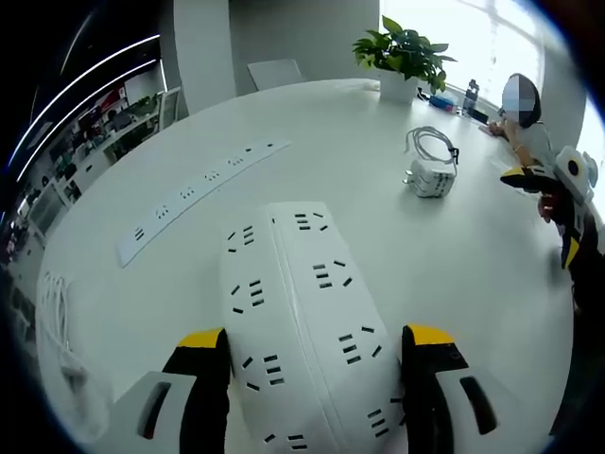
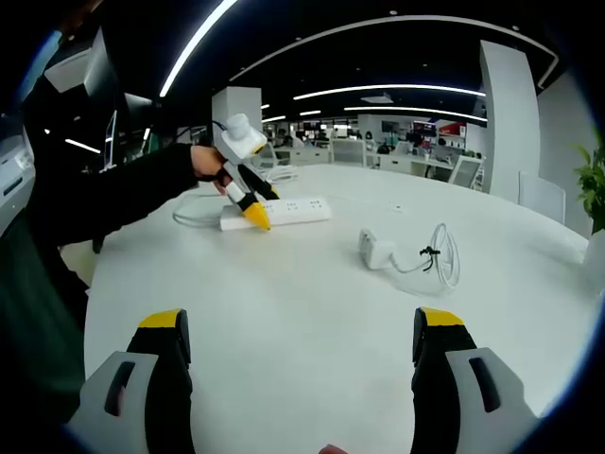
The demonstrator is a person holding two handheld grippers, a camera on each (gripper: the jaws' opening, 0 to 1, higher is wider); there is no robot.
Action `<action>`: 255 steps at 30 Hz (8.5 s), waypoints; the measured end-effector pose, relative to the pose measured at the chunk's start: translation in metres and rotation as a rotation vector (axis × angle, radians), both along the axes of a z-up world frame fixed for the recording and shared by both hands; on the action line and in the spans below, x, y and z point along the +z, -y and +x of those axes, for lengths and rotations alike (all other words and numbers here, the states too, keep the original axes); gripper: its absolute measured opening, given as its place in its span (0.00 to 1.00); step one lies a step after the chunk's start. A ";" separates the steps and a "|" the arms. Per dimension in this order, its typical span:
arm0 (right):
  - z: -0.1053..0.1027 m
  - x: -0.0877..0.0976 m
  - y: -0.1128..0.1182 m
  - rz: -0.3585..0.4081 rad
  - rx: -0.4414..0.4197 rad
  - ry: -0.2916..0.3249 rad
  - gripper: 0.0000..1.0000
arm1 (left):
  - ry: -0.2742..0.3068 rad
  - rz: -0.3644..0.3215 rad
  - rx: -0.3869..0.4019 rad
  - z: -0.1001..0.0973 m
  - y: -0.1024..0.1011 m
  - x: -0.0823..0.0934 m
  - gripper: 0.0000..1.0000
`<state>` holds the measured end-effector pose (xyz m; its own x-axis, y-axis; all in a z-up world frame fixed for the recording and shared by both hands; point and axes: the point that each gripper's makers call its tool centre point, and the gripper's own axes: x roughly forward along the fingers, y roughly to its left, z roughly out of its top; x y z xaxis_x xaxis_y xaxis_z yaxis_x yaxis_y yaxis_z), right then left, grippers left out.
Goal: Straighten the power strip on the desk, plug the charger into it
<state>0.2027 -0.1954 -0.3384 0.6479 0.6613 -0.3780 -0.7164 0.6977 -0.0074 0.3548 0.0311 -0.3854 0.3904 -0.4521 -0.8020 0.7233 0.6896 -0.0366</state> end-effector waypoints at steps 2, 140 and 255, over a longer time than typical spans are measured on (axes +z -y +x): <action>0.000 0.000 0.000 0.000 -0.001 0.000 0.98 | -0.001 0.003 -0.013 0.000 0.001 0.000 0.76; -0.001 -0.007 -0.018 -0.009 0.013 -0.024 0.97 | -0.051 0.105 -0.492 0.000 0.022 -0.003 0.77; -0.007 -0.013 -0.019 -0.019 0.002 -0.049 0.97 | -0.082 0.369 -0.944 0.002 0.024 -0.003 0.75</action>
<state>0.1956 -0.1765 -0.3518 0.6269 0.6549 -0.4220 -0.7177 0.6962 0.0143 0.3564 0.0071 -0.3879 -0.0604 -0.2661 -0.9620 0.9830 -0.1832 -0.0110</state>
